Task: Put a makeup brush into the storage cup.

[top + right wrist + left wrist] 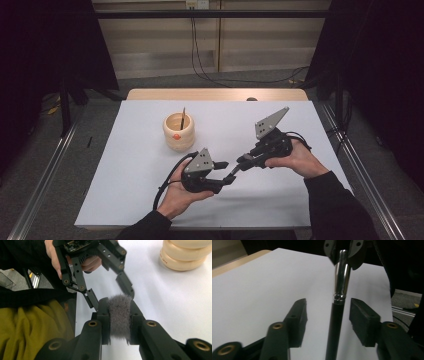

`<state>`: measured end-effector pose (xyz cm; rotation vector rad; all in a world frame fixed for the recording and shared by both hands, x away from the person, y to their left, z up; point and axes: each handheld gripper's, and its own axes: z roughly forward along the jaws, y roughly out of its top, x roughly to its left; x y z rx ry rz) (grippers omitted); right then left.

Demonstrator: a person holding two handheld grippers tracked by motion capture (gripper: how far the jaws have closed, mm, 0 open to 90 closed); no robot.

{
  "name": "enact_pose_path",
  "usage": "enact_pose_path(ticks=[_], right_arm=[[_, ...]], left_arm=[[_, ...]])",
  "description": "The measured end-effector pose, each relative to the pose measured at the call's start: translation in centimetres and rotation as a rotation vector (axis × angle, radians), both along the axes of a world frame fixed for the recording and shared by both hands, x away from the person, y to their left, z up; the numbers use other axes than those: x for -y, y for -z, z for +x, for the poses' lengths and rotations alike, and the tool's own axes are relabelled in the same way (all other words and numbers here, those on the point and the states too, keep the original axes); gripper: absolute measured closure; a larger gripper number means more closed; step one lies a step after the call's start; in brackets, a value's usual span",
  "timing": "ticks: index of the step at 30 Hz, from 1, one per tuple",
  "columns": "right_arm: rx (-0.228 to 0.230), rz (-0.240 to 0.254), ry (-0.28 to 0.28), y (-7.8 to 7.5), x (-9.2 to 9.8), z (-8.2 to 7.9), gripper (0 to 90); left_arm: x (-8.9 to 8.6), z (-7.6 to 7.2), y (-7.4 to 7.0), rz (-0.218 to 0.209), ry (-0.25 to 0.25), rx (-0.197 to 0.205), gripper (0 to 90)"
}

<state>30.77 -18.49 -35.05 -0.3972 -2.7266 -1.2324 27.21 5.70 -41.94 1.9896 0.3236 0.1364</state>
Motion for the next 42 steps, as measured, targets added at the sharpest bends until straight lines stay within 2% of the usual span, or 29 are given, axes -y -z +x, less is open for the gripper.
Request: enact_pose_path(ticks=[2, 7, 23, 29, 30, 31, 36, 42], right_arm=[[-0.001, -0.001, -0.004, 0.1, 0.0, 0.0, 77.8], [-0.001, 0.001, -0.005, 0.2, -0.1, 0.1, 77.8], [-0.001, -0.002, -0.011, 0.5, -0.3, 0.1, 77.8], [-0.010, 0.012, -0.016, 0.5, -0.3, 0.1, 77.7], [-0.008, 0.019, -0.017, 0.5, -0.3, 0.2, 77.7], [-0.010, 0.023, -0.015, 0.5, -0.2, 0.1, 77.6], [-0.016, 0.038, -0.016, 0.5, -0.1, 0.1, 76.3], [-0.022, 0.055, -0.013, 0.5, -0.1, 0.1, 68.1]], left_arm=[[0.2, -0.1, -0.1, 0.002, 0.001, 0.006, 56.1], [0.7, -0.1, -0.3, -0.010, 0.018, -0.012, 64.2], [1.1, 0.2, -0.5, -0.015, 0.024, -0.034, 76.0], [1.0, 0.1, -0.5, -0.016, 0.034, -0.043, 77.6], [1.0, 0.1, -0.7, -0.004, 0.035, -0.041, 77.7], [1.0, 0.1, -0.6, -0.020, 0.041, -0.046, 77.8], [1.0, 0.0, -0.6, -0.032, 0.045, -0.058, 78.1], [0.9, 0.1, -0.7, -0.040, 0.039, -0.063, 78.2]])
